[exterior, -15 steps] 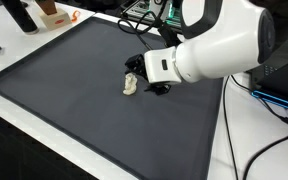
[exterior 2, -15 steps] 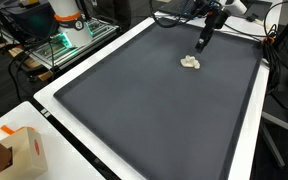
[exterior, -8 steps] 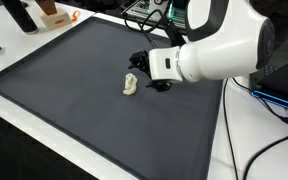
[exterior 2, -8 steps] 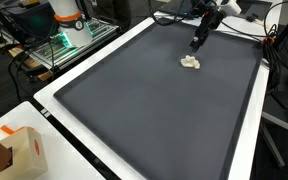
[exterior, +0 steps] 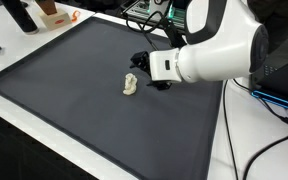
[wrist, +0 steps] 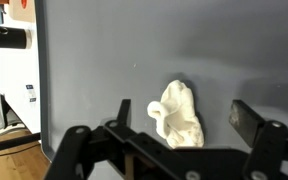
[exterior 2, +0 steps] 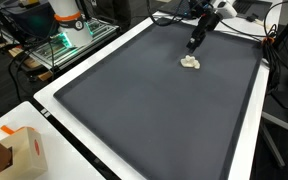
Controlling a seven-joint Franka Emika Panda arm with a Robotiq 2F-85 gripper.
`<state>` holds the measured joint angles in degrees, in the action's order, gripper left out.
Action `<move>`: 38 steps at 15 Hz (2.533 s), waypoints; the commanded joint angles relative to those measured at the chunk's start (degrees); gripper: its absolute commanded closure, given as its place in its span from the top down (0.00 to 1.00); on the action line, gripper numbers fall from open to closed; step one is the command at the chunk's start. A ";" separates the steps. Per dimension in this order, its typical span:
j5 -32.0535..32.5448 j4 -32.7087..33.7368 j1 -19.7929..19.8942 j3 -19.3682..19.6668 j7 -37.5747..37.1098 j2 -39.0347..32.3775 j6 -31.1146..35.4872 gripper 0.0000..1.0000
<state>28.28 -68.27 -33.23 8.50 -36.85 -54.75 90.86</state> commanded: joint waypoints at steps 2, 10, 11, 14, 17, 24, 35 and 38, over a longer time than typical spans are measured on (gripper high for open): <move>-1.45 -4.84 0.96 -1.16 0.59 3.22 2.22 1.00; -4.21 -9.68 4.16 -2.60 2.99 7.86 9.01 1.00; -3.93 -10.04 5.89 -4.49 2.99 8.63 9.74 1.00; -5.78 -12.43 8.51 -6.03 4.09 11.16 13.25 1.00; -9.38 -14.55 11.50 -7.50 5.32 13.91 16.01 1.00; -19.27 -19.01 17.60 -9.00 8.22 21.22 20.53 1.00; -23.02 -17.61 20.06 -8.56 9.90 25.10 21.14 1.00; -23.10 -17.75 20.11 -8.67 9.92 25.24 21.16 1.00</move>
<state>5.09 -86.22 -13.27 0.06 -26.86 -29.47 112.23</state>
